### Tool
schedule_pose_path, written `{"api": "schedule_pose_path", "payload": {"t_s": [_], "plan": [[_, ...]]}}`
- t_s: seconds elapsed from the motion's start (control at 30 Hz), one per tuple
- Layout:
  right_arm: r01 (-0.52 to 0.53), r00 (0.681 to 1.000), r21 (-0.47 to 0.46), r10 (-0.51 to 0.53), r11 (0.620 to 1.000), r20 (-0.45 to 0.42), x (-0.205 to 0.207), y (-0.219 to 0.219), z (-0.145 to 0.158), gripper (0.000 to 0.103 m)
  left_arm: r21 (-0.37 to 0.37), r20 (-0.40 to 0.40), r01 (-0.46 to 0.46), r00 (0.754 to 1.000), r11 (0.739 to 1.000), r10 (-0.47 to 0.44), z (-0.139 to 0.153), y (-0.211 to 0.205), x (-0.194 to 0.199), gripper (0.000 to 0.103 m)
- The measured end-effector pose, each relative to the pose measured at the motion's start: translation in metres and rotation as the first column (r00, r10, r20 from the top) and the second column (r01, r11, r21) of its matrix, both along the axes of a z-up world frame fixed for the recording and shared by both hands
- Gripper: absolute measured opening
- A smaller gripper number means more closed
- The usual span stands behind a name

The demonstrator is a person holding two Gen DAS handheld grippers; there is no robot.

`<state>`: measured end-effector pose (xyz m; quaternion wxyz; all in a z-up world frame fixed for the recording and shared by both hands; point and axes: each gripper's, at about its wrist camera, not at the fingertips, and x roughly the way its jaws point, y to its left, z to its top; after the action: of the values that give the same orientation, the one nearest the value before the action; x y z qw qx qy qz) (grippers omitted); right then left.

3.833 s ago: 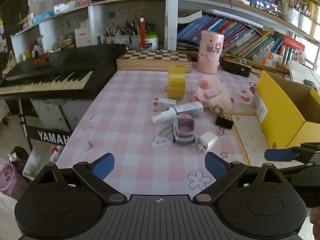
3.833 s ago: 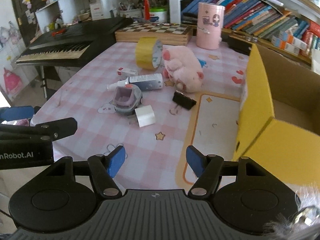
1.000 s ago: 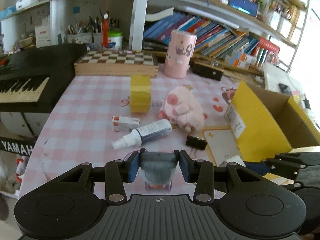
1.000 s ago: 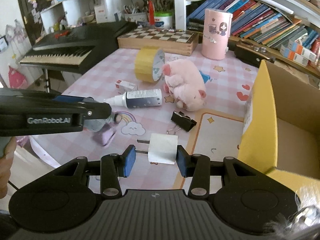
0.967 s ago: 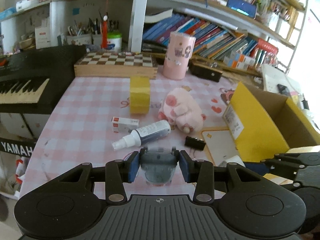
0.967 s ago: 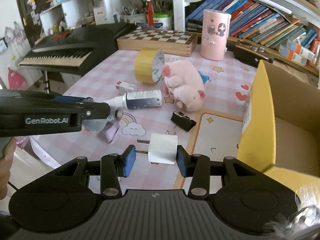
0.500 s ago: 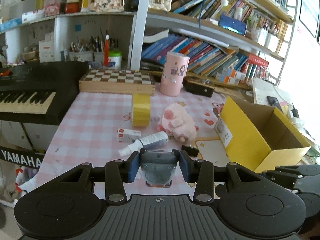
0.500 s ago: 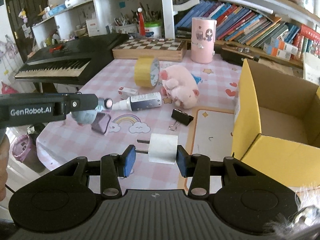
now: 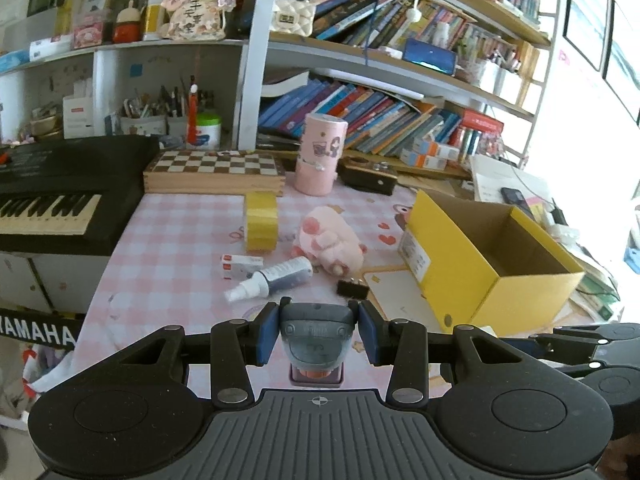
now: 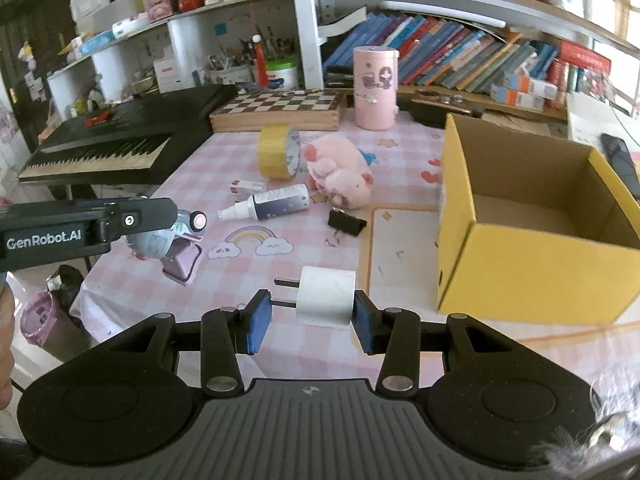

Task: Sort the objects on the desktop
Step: 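Carry the oximeter in the left tool and plug in the right tool over the yellow box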

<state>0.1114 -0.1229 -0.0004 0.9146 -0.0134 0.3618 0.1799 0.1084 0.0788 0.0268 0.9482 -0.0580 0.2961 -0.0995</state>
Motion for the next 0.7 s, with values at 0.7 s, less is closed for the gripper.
{"api": "schedule_pose_path", "payload": {"t_s": [0.7], "plan": [[0.244,0.966,0.035,-0.24,0.969,-0.09,-0.076,-0.028,-0.02,0.041,0.035,-0.053,0.277,0.96,0.96,-0.275,-0.015,-0.036,-0.041,0.041]]}}
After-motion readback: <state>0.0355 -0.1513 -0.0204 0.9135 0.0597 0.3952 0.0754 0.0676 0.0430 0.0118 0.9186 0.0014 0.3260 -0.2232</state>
